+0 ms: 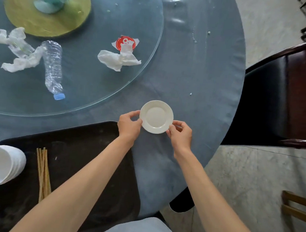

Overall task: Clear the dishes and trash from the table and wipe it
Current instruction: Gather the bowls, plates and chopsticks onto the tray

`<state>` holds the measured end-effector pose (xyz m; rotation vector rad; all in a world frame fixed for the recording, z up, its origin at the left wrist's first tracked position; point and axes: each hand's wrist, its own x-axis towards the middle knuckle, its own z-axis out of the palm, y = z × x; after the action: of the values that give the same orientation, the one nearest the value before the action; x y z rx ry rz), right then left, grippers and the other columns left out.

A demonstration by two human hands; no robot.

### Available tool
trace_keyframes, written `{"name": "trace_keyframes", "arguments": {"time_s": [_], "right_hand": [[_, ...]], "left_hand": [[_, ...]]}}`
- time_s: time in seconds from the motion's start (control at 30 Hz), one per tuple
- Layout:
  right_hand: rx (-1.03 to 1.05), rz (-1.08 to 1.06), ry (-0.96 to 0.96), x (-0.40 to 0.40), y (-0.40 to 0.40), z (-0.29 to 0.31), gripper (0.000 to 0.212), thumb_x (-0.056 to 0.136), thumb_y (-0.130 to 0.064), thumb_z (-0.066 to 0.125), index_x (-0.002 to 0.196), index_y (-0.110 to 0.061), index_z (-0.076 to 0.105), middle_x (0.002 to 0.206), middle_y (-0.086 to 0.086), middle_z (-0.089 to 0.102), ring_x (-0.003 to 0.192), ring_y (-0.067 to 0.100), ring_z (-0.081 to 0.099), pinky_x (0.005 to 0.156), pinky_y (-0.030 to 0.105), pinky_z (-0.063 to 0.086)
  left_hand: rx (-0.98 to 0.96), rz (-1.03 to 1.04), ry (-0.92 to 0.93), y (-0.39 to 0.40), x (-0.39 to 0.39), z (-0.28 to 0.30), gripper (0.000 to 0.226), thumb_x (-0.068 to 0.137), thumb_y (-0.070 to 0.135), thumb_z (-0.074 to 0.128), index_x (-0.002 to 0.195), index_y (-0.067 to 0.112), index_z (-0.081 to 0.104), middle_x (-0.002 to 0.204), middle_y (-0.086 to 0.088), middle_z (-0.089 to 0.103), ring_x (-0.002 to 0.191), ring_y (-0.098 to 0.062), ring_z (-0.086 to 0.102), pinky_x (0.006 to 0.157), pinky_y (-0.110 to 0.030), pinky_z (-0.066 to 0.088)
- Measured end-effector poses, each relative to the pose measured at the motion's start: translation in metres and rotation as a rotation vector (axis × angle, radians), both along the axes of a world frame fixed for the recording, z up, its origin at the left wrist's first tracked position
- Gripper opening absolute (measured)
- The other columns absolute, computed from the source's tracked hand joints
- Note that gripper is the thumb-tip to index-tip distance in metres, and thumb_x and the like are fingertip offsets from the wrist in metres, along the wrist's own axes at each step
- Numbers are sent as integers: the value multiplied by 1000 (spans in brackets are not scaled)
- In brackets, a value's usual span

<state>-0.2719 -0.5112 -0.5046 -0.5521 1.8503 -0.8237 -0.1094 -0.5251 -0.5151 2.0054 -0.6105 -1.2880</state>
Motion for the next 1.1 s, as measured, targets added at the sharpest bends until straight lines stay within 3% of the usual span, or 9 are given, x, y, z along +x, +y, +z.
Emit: {"name": "trace_keyframes", "arguments": {"time_s": [0.17,0.37,0.57,0.7,0.77,0.93,1.1], "right_hand": [[13,-27,-34,-10,-5,-13,14,92,-7,66,93,-18,72,89,1,75,72,4,74,89,36,62],[22,-45,-143,-21,-8,-17,11,95,-4,68,98,-12,73,96,9,75,85,11,74,77,21,61],[48,40,-141,-30,-16,-24,13,93,-5,70,105,-8,72,101,9,75,90,13,74,80,24,61],[48,154,-84,-34,-29,-27,33,91,-9,71,124,-13,70,103,4,75,99,19,74,88,34,62],[60,216,-97,-32,-33,-24,37,90,-2,68,124,-15,70,103,10,76,102,25,74,89,37,63],[32,236,-144,-29,-29,-3,42,88,10,60,120,-15,70,108,13,74,105,25,74,82,30,63],[-19,329,-168,-17,-10,43,42,87,8,63,119,-17,71,108,12,76,100,22,75,78,27,61]], "left_hand": [[30,2,-12,-5,-9,-7,39,85,7,71,122,21,75,123,8,72,117,-12,64,105,-39,53],[18,-39,-31,-6,-6,-12,33,84,9,71,112,25,78,105,15,75,102,-7,69,98,-38,57],[24,-152,-95,-15,3,-6,35,86,6,70,119,19,73,104,7,71,100,-11,67,98,-36,55],[14,-240,-67,-28,6,-5,40,90,7,66,128,19,67,109,5,70,94,-8,64,83,-25,56],[37,-250,-12,-32,7,-4,39,89,1,64,123,21,70,105,8,71,95,-10,67,87,-35,60],[31,-229,68,-24,20,7,44,84,-8,65,116,21,73,107,8,70,103,-20,70,87,-43,62],[-74,-171,185,16,45,45,43,85,-4,73,121,19,72,115,-1,72,98,-23,73,79,-30,63]]}}
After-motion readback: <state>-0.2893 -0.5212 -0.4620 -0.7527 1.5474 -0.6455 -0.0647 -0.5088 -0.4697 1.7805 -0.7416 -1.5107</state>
